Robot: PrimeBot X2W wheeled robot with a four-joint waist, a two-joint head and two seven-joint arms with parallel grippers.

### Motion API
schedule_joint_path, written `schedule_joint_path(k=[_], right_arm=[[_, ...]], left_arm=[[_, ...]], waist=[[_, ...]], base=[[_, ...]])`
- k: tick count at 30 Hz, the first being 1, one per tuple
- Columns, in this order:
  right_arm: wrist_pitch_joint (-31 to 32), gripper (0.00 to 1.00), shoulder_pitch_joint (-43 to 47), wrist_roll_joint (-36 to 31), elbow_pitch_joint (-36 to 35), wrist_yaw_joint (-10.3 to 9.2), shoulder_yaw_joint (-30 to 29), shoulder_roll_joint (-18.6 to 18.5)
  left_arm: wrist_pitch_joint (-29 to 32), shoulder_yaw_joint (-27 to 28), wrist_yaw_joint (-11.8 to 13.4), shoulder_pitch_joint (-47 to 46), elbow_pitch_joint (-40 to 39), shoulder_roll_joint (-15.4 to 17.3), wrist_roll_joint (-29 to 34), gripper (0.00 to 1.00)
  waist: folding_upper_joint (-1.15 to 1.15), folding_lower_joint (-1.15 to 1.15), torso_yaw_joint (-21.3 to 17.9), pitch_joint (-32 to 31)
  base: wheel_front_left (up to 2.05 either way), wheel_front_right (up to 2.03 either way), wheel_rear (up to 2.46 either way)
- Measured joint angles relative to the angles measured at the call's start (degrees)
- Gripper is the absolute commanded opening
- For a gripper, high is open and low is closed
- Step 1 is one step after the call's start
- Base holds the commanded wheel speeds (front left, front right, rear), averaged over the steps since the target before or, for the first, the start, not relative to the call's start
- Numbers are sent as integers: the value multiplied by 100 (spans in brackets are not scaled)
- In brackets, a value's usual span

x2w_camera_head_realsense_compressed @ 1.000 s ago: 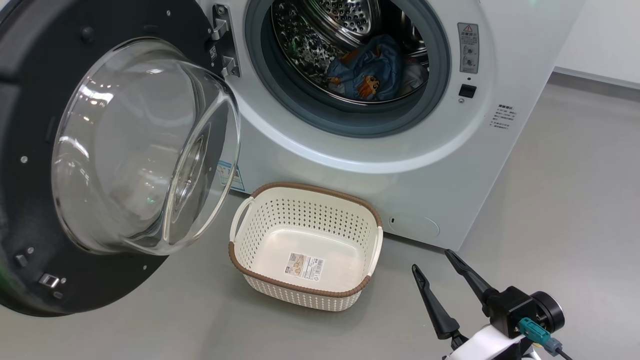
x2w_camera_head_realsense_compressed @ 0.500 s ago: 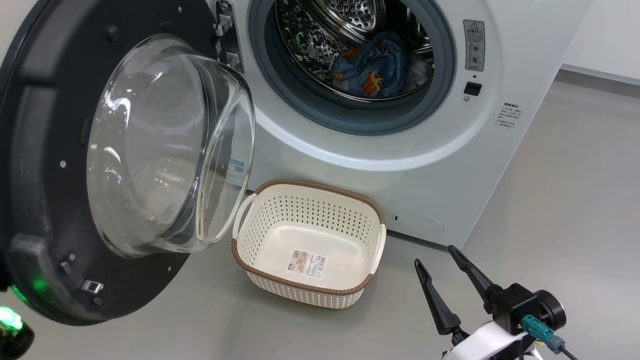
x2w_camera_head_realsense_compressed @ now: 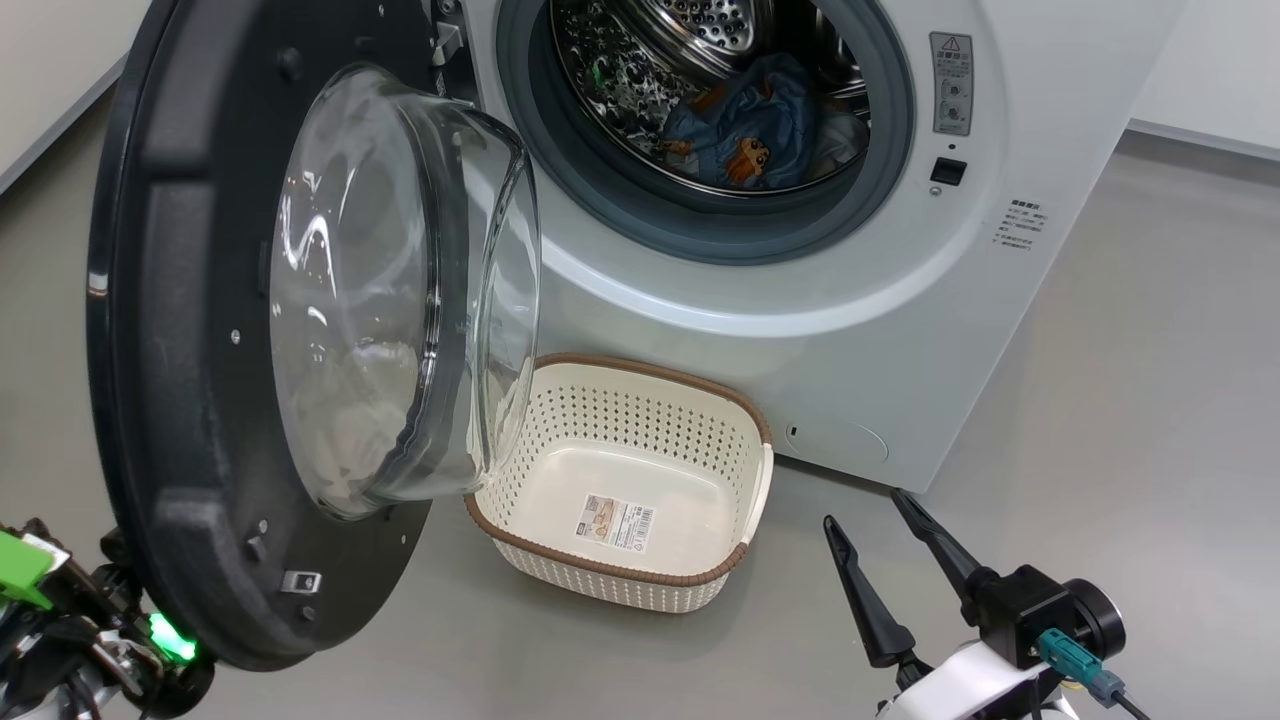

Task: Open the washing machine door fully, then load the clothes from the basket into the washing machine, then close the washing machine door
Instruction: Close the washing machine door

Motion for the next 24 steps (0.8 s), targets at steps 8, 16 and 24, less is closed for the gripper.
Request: schedule_joint_path(k=[8,16,24], right_arm=[[0,100,-32,0,1,0,29,22],[0,100,-49,0,2,0,49,45],[0,100,-54,0,18,0,86,53]], left_arm=[[43,-314,-1,92,-519,-296,5,0],[7,-503,-1,108,-916,-331,-5,0],[-177,-726,4,157,-1206,-359,-101,0]], waist=[[0,0,-168,-5],[0,0,-358,14],[0,0,-656,8]], base=[[0,0,0],[0,0,0],[0,0,0]])
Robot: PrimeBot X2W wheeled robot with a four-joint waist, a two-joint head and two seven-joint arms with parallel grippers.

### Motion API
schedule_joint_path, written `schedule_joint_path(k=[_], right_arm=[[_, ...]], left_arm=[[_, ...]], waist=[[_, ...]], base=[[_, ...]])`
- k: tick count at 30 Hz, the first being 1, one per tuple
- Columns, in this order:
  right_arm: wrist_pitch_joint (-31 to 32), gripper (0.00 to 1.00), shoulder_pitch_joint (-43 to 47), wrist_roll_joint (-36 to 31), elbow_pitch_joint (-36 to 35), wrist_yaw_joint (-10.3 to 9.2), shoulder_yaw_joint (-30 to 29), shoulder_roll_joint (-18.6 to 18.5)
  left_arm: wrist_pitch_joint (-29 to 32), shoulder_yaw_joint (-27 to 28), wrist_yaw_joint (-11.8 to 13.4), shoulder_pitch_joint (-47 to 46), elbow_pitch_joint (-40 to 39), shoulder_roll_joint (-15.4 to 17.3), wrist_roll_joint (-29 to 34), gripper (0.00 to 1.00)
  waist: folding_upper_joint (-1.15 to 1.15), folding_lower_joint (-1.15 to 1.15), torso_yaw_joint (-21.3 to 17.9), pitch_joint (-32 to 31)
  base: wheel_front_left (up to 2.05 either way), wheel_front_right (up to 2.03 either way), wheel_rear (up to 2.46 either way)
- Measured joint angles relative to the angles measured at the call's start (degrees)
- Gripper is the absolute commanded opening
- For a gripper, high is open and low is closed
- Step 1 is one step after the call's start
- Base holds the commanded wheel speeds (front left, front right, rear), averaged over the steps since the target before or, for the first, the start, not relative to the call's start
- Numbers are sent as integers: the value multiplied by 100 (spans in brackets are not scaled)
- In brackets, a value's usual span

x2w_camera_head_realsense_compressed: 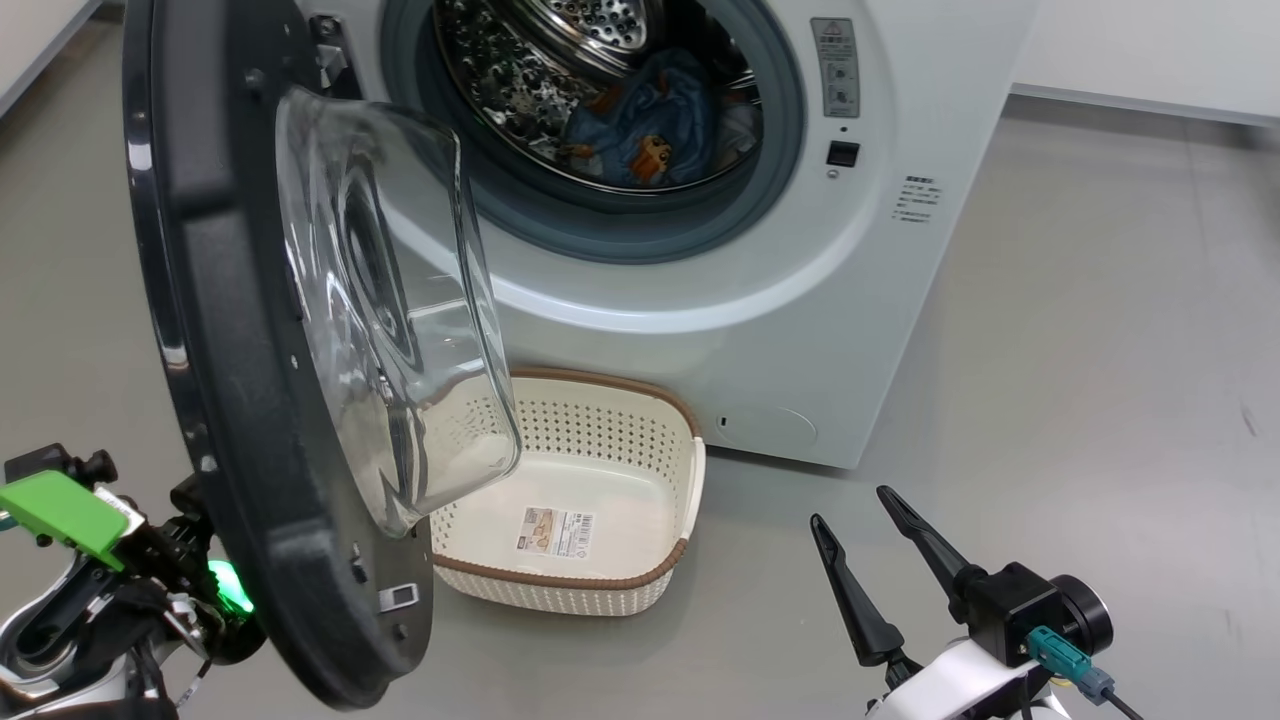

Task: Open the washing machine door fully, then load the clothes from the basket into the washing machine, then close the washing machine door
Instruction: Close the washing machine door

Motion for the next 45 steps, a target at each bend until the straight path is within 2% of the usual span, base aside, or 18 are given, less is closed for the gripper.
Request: schedule_joint_path(k=[4,16,25,41,45], right_arm=[[0,100,-1,-1,3,0,12,2],[0,100,-26,-9,36,0,131,-12],[0,100,-119,-9,51,0,246,-13],[0,100,-127,-8,55,0,133,-13],[0,100,-127,-8,46,0,105,-3]], left_arm=[[-112,-163,7,54,-125,-2,-45,0],[-904,-1058,-22,146,-163,12,-838,0],[-1596,-1815,-258,224,-204,23,-828,0],[-2583,-2401,-369,216,-87,35,-625,0],[-2832,-2482,-408,217,-81,19,-148,0]], waist=[[0,0,-179,-11],[0,0,-765,-50],[0,0,-1182,-61],[0,0,-1707,-40],[0,0,-1720,-14]], base=[[0,0,0],[0,0,0],[0,0,0],[0,0,0],[0,0,0]])
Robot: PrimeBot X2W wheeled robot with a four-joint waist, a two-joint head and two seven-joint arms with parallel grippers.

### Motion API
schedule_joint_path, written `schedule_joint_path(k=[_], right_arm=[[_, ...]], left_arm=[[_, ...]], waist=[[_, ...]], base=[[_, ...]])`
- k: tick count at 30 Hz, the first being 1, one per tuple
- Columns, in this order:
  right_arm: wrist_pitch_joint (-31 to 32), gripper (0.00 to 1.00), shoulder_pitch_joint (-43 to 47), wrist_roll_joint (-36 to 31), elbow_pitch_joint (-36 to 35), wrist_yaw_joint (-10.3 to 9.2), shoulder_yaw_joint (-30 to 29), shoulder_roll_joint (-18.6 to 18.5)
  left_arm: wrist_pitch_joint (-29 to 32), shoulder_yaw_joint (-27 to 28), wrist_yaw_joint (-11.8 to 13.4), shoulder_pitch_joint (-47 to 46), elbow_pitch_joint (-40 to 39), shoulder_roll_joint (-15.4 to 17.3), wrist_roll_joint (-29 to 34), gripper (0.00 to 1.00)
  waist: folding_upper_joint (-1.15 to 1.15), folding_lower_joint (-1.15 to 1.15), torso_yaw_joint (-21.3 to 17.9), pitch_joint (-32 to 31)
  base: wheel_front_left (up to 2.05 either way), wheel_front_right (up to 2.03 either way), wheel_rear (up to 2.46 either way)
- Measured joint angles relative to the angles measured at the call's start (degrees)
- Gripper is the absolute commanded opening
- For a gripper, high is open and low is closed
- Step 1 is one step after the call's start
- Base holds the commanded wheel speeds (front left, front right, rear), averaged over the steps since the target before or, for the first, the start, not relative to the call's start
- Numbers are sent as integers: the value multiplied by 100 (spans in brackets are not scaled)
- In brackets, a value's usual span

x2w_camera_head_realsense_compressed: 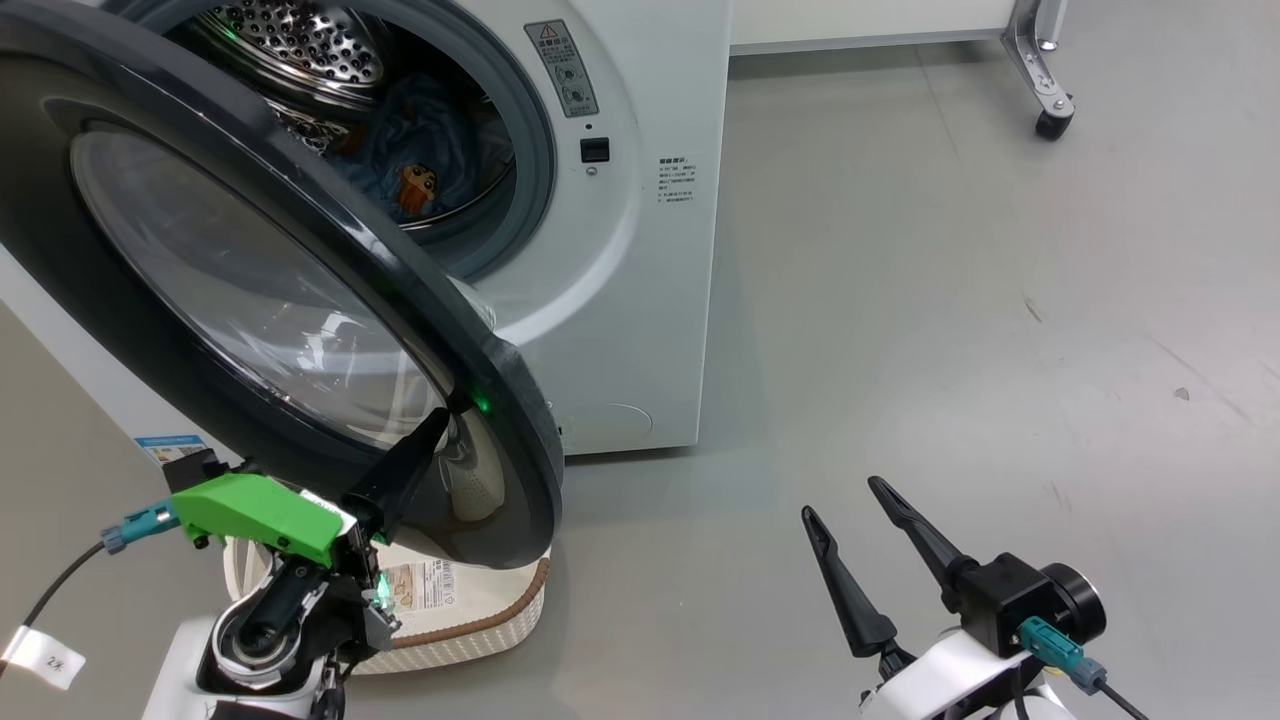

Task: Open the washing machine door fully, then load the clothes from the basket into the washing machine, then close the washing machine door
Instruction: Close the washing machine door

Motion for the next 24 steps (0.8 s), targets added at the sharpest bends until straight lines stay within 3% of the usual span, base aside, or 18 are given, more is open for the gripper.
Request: schedule_joint_path(k=[5,6,8,11,12,14,24], right_arm=[[0,100,0,0,-20,0,-123,0],[0,100,0,0,-24,0,-154,0],[0,100,0,0,-37,0,-194,0],[0,100,1,0,-40,0,-265,4],[0,100,2,0,-41,0,-287,4],[0,100,2,0,-41,0,-333,4],[0,100,21,-44,-22,-2,-650,-26]], left_arm=[[-424,4,-10,21,-36,65,793,0],[-534,25,-30,47,-52,112,946,6],[-778,60,-34,127,-97,254,1285,34],[-1285,78,-49,367,-185,610,2071,54],[-1426,68,-49,433,-216,658,2238,75],[-1658,-37,-49,541,-298,778,2657,100],[-3137,-682,-57,1319,-231,1428,4976,100]], waist=[[0,0,12,25],[0,0,17,29],[0,0,32,36],[0,0,65,38],[0,0,73,37],[0,0,89,31],[0,0,124,-49]], base=[[0,0,0],[0,0,0],[0,0,0],[0,0,0],[0,0,0],[0,0,0],[0,0,0]])
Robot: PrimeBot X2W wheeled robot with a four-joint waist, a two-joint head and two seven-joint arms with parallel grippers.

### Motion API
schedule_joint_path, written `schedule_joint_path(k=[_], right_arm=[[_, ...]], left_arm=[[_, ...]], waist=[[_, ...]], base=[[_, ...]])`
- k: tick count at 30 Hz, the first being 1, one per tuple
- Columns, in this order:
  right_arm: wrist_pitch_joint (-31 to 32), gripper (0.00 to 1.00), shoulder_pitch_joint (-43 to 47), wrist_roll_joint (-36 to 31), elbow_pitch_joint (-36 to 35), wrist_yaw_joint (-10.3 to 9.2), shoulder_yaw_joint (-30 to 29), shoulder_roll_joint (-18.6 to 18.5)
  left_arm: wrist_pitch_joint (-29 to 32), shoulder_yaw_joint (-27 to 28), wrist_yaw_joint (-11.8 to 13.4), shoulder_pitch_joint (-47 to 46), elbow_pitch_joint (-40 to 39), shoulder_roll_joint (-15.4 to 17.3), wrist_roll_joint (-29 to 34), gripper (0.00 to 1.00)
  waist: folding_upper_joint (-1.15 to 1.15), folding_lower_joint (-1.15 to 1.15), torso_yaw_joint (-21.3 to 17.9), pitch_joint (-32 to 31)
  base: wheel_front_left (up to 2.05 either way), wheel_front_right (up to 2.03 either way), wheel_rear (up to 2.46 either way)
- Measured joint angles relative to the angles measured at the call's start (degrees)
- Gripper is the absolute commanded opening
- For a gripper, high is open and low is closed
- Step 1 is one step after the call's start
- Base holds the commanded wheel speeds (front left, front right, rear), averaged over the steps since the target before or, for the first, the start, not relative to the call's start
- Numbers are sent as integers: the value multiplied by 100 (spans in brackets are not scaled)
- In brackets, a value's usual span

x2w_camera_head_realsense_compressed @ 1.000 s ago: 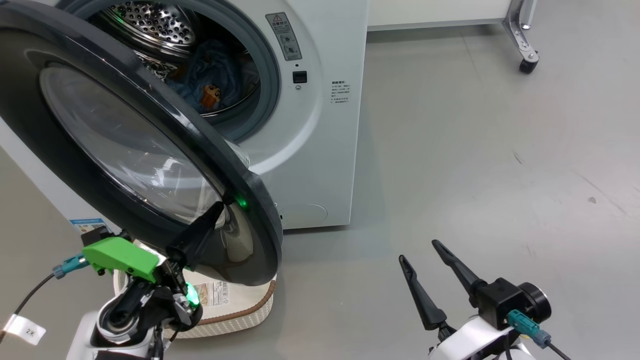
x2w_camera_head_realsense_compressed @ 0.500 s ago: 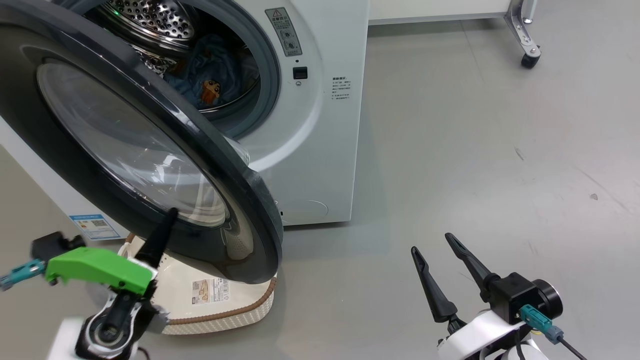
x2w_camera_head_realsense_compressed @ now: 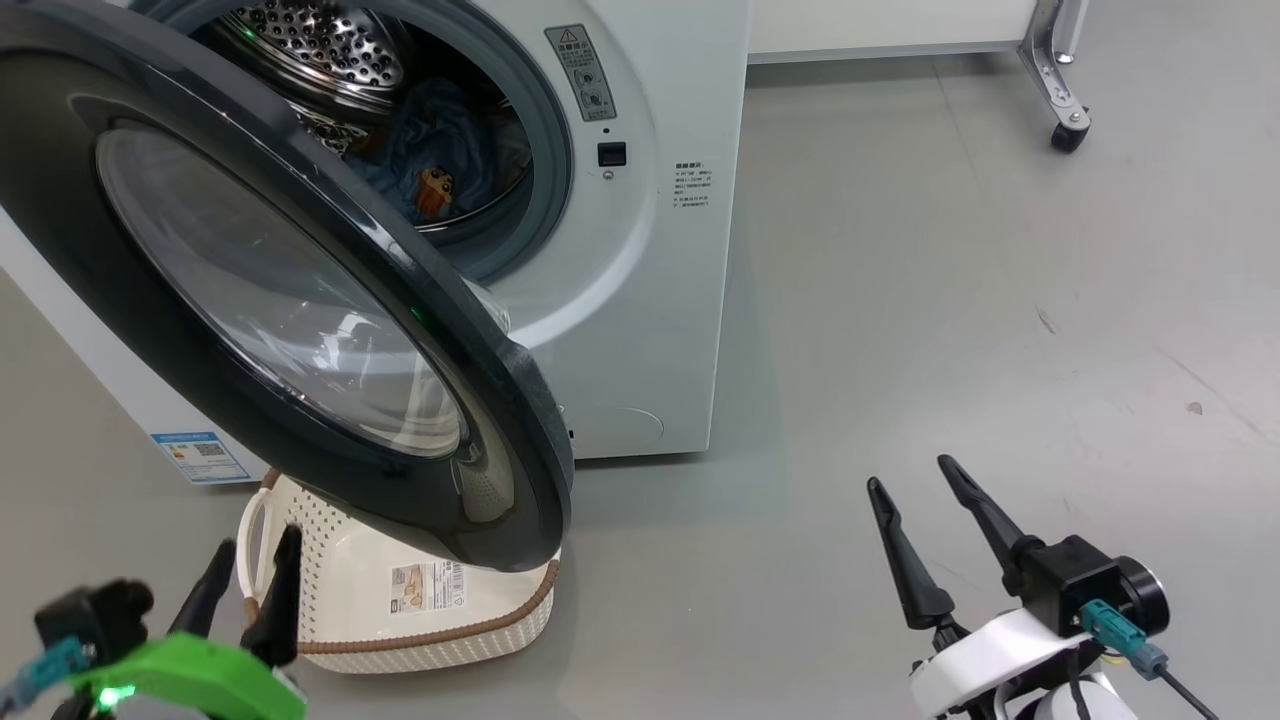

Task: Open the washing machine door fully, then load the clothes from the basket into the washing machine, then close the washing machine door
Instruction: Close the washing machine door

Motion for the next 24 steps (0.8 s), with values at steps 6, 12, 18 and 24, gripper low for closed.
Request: schedule_joint_path(k=[6,12,18,24], right_arm=[[0,100,70,-30,124,-7,-235,-41],[0,0,175,-49,341,-63,-474,-66],[0,0,202,-41,510,-67,-693,-51],[0,0,144,-47,403,-64,-703,1]], left_arm=[[-835,-41,46,516,337,-9,612,100],[-944,-40,269,655,492,-154,861,100],[-895,-30,396,658,490,-308,1247,100],[-879,501,516,724,294,-482,1350,100]], waist=[[0,0,-14,-38],[0,0,-1,-63],[0,0,76,-90],[0,0,200,-151]], base=[[0,0,0],[0,0,0],[0,0,0],[0,0,0]])
